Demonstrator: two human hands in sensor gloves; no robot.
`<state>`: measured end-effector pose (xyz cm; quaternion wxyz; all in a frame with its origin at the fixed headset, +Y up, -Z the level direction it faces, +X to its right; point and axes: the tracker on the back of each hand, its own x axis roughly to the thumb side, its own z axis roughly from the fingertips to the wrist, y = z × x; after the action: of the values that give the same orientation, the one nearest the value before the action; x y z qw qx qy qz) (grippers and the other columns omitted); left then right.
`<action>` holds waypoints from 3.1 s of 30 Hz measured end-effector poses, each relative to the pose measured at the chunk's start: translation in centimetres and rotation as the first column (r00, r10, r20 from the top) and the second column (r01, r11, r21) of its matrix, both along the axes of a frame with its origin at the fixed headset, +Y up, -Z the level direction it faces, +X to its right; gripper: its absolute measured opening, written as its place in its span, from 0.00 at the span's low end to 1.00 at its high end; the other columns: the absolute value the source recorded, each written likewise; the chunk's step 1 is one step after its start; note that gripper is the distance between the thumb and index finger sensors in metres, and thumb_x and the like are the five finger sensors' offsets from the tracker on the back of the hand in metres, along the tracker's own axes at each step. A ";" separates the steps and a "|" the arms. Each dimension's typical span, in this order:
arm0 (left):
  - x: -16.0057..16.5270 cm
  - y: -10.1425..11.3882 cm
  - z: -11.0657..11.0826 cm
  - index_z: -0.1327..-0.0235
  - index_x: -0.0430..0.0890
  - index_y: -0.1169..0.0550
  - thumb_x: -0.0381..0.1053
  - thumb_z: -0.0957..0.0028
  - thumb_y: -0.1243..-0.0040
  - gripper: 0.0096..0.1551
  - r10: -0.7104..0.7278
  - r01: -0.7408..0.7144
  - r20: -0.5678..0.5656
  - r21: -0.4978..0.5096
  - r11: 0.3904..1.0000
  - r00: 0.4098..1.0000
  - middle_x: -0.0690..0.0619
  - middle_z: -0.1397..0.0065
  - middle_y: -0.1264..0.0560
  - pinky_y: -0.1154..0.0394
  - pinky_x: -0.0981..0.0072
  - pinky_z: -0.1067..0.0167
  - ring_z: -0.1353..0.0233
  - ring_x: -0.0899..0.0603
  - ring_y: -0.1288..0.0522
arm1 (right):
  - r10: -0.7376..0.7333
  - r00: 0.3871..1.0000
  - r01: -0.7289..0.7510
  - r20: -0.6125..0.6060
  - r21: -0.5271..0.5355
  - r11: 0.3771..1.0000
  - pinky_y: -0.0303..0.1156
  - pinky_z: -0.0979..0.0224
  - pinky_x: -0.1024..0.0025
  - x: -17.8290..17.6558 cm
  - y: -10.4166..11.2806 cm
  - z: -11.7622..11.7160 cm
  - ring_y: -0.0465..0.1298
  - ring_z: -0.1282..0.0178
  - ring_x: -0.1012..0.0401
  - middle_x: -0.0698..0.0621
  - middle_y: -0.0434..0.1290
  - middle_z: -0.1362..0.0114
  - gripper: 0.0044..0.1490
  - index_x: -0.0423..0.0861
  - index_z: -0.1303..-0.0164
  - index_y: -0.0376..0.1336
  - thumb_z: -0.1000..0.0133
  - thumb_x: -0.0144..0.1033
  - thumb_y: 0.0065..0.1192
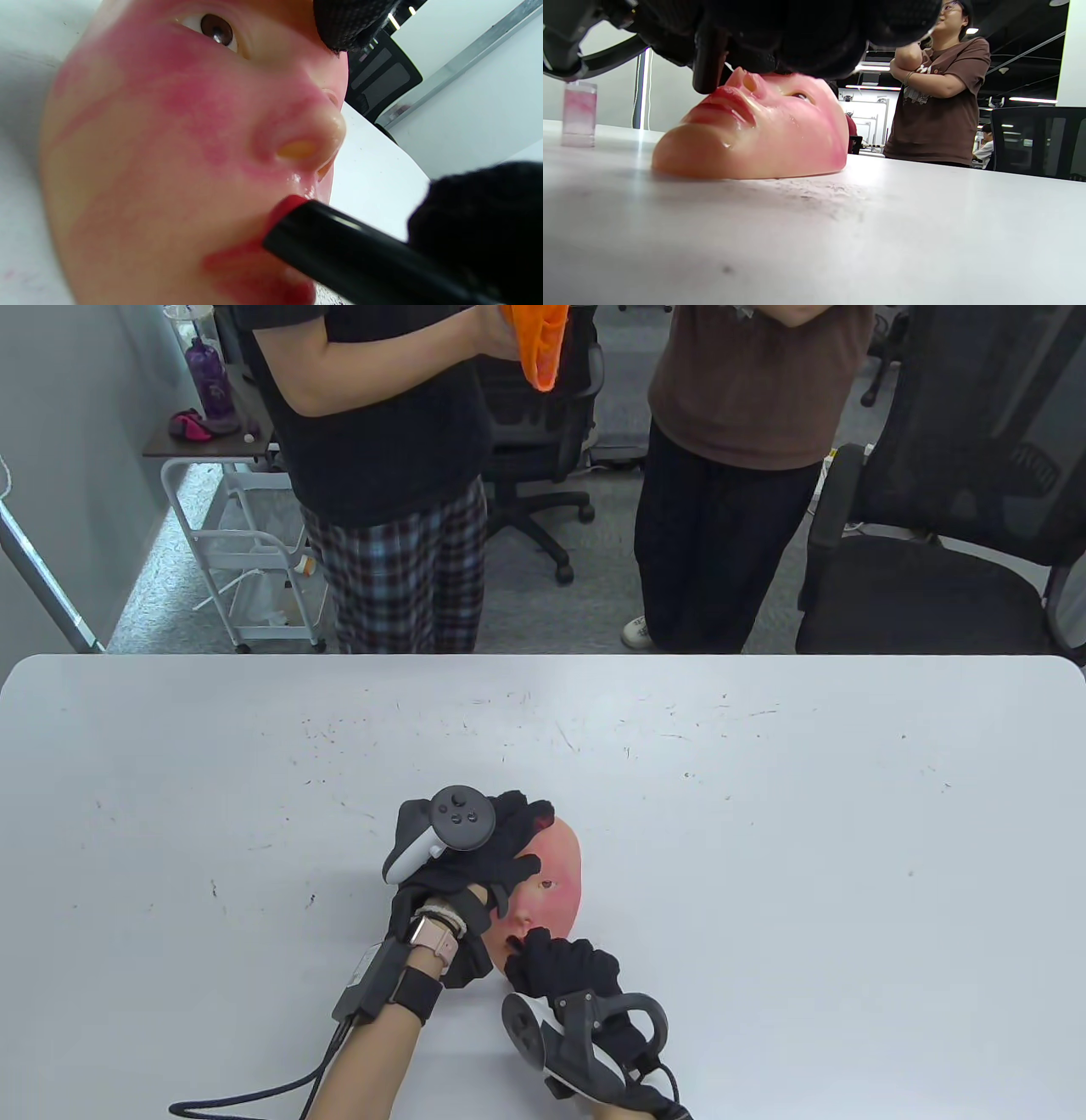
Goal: Apply lipstick on mannequin lips
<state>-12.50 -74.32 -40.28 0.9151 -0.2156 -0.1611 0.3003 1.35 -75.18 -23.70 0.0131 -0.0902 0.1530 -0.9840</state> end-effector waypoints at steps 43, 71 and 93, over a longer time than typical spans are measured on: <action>0.0 -0.1 0.0 0.17 0.72 0.47 0.57 0.42 0.44 0.42 0.001 -0.001 0.002 -0.008 1.000 1.000 0.61 0.12 0.61 0.63 0.45 0.18 0.14 0.45 0.66 | 0.091 0.996 -0.091 0.023 -0.005 0.996 0.77 0.58 0.61 0.6 0.1 0.7 0.80 0.69 0.61 0.59 0.79 0.72 0.32 0.45 0.51 0.75 0.51 0.57 0.60; 0.0 -0.1 0.0 0.17 0.72 0.48 0.57 0.42 0.44 0.42 0.000 0.000 0.003 -0.010 1.000 1.000 0.61 0.12 0.62 0.63 0.45 0.18 0.14 0.45 0.66 | 0.066 0.998 -0.066 0.004 -0.016 0.998 0.77 0.58 0.61 -0.4 0.2 0.3 0.80 0.68 0.61 0.59 0.79 0.71 0.32 0.46 0.50 0.75 0.51 0.57 0.59; -0.1 -0.1 0.0 0.17 0.72 0.48 0.57 0.42 0.45 0.42 -0.001 0.001 0.004 -0.013 1.000 1.000 0.62 0.12 0.62 0.63 0.45 0.18 0.14 0.45 0.66 | -0.169 0.981 0.185 0.097 -0.198 0.963 0.76 0.58 0.60 2.9 -0.3 -0.9 0.80 0.68 0.60 0.58 0.79 0.71 0.32 0.44 0.50 0.75 0.51 0.56 0.60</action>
<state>-12.55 -74.42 -40.24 0.9135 -0.2221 -0.1610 0.3004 4.26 -75.51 -24.57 -0.0782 -0.0382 0.0569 -0.9946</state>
